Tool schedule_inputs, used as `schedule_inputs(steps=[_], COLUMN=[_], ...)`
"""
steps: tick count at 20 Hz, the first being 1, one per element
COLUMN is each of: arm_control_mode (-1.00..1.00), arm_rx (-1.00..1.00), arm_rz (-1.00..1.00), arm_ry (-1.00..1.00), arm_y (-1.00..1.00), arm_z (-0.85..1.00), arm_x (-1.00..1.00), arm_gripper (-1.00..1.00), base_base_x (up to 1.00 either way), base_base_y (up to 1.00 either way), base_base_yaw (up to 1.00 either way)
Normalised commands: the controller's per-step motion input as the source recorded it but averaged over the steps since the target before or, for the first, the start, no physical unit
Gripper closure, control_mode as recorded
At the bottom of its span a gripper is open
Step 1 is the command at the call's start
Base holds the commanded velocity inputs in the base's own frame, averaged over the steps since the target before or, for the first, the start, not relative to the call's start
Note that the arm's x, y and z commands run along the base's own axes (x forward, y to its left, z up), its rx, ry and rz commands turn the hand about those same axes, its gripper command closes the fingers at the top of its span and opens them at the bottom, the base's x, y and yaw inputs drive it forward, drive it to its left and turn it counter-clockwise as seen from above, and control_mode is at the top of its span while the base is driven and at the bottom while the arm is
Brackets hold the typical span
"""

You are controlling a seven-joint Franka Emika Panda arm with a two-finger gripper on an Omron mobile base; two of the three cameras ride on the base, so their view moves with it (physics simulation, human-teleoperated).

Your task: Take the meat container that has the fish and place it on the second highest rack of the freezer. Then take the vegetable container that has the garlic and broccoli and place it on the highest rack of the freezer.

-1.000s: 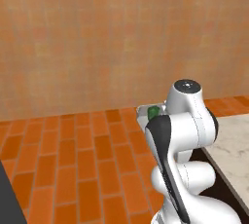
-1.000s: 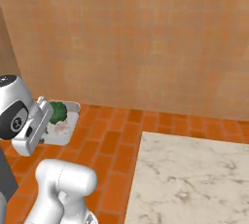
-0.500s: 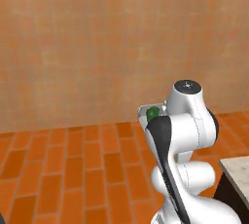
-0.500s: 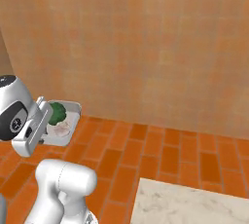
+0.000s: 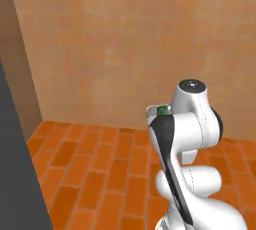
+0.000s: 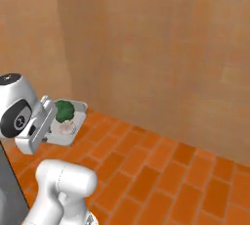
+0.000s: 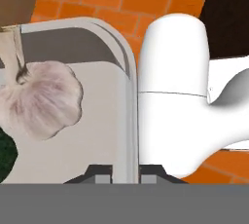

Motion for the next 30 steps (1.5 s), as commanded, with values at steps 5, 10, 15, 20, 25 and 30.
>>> schedule_inputs(steps=[5, 10, 15, 20, 25, 30], arm_control_mode=[1.00, 1.00, 1.00, 1.00, 1.00, 1.00], arm_rx=[0.00, 0.00, 0.00, 0.00, 0.00, 0.00], arm_rz=[0.00, 0.00, 0.00, 0.00, 0.00, 0.00], arm_ry=[0.00, 0.00, 0.00, 0.00, 0.00, 0.00], arm_y=[0.00, 0.00, 0.00, 0.00, 0.00, 0.00], arm_z=[0.00, 0.00, 0.00, 0.00, 0.00, 0.00], arm_x=[0.00, 0.00, 0.00, 0.00, 0.00, 0.00], arm_gripper=[1.00, 1.00, 1.00, 1.00, 1.00, 1.00], base_base_x=[-0.03, -0.22, -0.25, -0.02, 0.00, 0.38], base_base_y=[0.00, 0.00, 0.00, -0.10, -0.24, 0.01], base_base_yaw=[0.98, 0.94, 0.93, 0.92, 0.60, 0.12])
